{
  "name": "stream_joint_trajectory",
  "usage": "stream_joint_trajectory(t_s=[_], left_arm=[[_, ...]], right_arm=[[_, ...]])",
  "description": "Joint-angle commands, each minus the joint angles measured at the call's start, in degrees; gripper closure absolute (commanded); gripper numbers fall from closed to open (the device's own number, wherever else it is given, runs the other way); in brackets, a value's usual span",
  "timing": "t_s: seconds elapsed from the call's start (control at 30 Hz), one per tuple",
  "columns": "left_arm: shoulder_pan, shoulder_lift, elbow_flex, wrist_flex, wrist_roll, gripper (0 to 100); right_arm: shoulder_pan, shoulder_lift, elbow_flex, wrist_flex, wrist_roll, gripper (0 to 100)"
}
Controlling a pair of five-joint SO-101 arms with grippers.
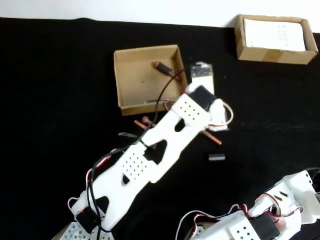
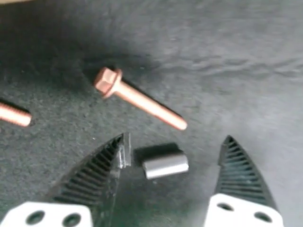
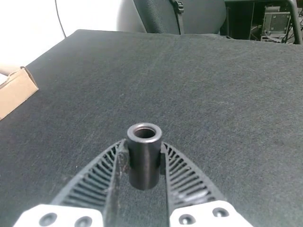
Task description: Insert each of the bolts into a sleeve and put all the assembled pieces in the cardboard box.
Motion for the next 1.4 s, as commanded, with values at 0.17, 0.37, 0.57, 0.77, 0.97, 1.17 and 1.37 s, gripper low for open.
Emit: stream_joint_trajectory(t_s=[0.17,0.37,0.57,0.77,0.97,1.17,1.37], left_arm=[[-3.74,1.27,-1.98,-1.23,0.44,69],[-4.62,2.24,-1.71,-2.46,0.35,76],[-4.00,5.14,-1.98,-2.02,0.44,86],[-3.74,5.41,-1.63,-2.37,0.35,81],[-3.74,5.49,-1.54,-2.37,0.35,89],[-3.74,5.49,-1.54,-2.46,0.35,99],[-3.91,5.41,-1.80,-2.81,0.09,99]], right_arm=[[-0.48,-0.92,0.57,-1.01,0.70,99.1],[-0.57,-0.92,0.48,-1.01,0.70,99.1],[-1.19,-0.92,0.40,-1.01,0.70,99.1],[-1.54,-0.84,0.57,-1.01,0.70,99.1],[-1.54,-0.84,0.22,-1.01,0.70,99.1],[-3.12,-0.84,0.13,-1.01,0.70,99.1],[-4.26,-0.84,0.04,-1.10,0.44,99.1]])
